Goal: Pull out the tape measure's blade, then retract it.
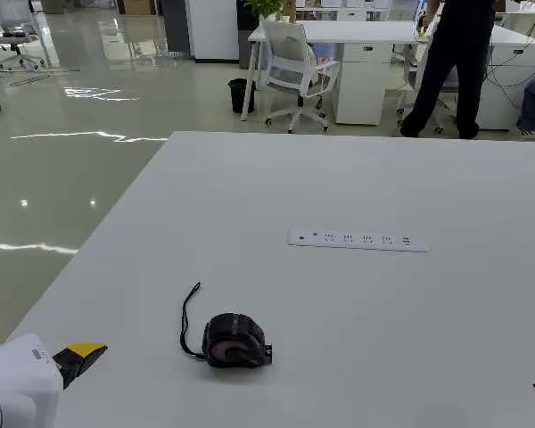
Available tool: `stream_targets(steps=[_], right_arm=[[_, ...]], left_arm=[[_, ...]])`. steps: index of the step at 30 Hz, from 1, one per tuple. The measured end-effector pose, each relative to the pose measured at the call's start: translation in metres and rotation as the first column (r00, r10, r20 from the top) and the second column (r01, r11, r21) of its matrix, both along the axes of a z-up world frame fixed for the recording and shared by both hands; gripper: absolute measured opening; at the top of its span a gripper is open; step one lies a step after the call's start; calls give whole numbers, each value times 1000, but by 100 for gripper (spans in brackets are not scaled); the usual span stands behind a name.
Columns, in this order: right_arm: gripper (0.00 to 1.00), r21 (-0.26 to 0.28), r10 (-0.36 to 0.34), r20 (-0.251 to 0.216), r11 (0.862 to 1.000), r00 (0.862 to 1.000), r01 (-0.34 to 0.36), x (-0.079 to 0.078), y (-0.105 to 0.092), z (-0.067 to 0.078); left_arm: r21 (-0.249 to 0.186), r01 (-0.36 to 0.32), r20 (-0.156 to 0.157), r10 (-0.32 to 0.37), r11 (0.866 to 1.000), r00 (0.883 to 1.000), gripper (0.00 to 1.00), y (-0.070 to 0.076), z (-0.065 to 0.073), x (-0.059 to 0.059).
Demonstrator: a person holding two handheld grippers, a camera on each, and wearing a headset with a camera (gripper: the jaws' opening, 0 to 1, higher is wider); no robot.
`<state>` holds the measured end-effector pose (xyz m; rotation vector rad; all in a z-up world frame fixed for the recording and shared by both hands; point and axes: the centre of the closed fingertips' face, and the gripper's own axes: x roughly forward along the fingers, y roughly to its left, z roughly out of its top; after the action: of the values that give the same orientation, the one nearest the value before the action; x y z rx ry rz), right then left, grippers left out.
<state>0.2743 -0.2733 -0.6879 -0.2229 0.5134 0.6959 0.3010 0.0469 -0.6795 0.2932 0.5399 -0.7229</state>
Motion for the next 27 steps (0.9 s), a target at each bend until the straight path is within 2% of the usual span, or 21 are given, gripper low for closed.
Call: stream_targets(steps=[7,16,27], right_arm=[[96,3,6,4,1000,1000,-6,4,0,-2],[95,4,16,8,1000,1000,-16,10,0,-2],[94,5,24,7,1000,1000,-24,9,1,-2]], left_arm=[[-6,-1,1,1,1000,1000,99,2,-1,3],[7,16,-9,-16,1000,1000,98,-1,-6,5],[4,28,-6,-28,1000,1000,98,-6,-5,8]])
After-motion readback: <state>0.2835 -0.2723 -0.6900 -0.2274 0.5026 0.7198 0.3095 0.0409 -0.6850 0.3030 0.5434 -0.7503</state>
